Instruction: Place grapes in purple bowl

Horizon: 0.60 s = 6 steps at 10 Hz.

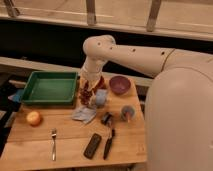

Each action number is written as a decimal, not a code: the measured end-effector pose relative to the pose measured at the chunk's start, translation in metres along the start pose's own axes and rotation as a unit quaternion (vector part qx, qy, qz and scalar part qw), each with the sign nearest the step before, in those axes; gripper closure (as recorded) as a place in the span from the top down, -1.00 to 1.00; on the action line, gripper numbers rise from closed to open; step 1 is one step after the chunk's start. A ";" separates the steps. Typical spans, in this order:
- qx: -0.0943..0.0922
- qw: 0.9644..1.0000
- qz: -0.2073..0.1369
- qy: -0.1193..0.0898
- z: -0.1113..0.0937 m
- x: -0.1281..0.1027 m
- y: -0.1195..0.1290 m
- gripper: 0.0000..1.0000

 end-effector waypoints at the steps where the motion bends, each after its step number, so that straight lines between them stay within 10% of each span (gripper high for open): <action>1: -0.002 1.000 0.005 -0.002 -0.002 -0.002 -0.001 -1.00; 6: -0.010 0.998 0.048 -0.040 -0.033 -0.033 -0.023 -1.00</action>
